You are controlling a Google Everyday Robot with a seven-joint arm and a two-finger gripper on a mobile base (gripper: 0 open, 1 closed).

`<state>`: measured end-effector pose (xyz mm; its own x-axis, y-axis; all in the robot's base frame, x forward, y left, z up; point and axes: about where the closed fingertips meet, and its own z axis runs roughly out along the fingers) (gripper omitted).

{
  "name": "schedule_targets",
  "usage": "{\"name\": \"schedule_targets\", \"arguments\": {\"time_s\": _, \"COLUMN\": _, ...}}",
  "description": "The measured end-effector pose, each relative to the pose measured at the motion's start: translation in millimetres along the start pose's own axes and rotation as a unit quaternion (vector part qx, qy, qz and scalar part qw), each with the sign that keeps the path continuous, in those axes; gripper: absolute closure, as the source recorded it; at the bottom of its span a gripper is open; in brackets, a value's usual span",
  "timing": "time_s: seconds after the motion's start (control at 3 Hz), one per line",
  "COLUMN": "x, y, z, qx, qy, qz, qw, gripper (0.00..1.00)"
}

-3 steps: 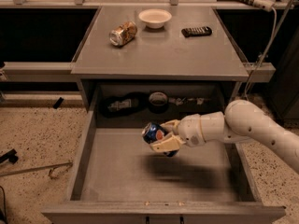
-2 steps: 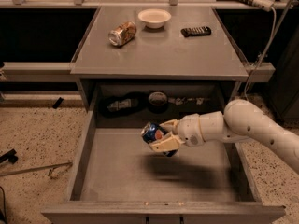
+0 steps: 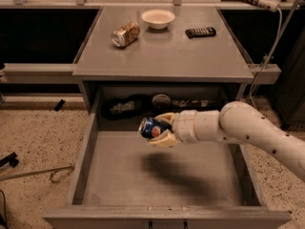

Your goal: Place pepsi can into top drawer

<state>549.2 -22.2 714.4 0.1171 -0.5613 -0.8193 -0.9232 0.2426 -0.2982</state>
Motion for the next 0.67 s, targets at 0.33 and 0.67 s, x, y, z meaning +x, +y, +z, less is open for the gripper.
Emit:
{"name": "schedule_targets", "arguments": {"time_s": 0.33, "x": -1.5, "y": -12.7, "z": -0.7, "qx": 0.048, "qy": 0.041, "qz": -0.066, "qw": 0.9958, "gripper": 1.00}}
{"name": "schedule_targets", "arguments": {"time_s": 0.67, "x": 27.5, "y": -10.6, "z": 16.3, "qx": 0.036, "qy": 0.086, "qz": -0.060, "qw": 0.9938, "gripper": 1.00}}
